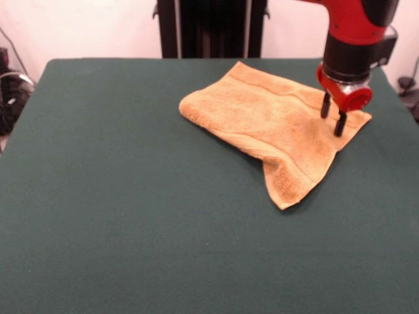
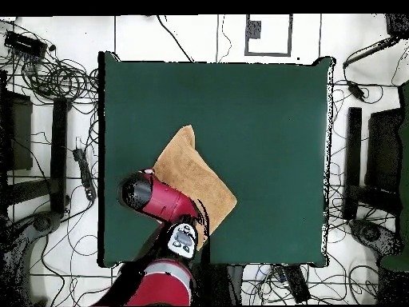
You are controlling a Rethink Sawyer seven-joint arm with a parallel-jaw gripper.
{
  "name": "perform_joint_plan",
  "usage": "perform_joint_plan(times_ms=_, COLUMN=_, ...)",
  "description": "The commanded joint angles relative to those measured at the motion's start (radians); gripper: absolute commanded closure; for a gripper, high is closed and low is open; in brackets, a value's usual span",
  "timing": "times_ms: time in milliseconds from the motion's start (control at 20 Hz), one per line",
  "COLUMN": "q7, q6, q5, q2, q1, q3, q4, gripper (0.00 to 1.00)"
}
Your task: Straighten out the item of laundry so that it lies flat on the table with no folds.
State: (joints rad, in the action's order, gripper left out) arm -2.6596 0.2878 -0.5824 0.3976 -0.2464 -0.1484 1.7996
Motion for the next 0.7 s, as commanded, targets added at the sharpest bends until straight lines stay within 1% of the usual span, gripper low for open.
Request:
perform_joint_plan(times_ms=50, q7=0.225, q6=0.284, q5=0.260, q2=-0.015, q1=0.037, q3=0.010, q4=-0.137, gripper=0.00)
perform_joint_plan(times_ms=150, q7=0.216, q6=0.287, q5=0.287, q2=-0.013, q1=0.053, q3=0.023, q4=-0.143, gripper=0.00)
perform_joint_plan(times_ms=300, q7=0.196, q6=0.283, q5=0.361, q2=0.002, q1=0.087, q3=0.039, q4=-0.145, gripper=0.00)
perform_joint_plan(times_ms=700, q7=0.193, q6=0.211, q5=0.596, q2=0.083, q1=0.196, q3=0.049, q4=-0.064, gripper=0.00)
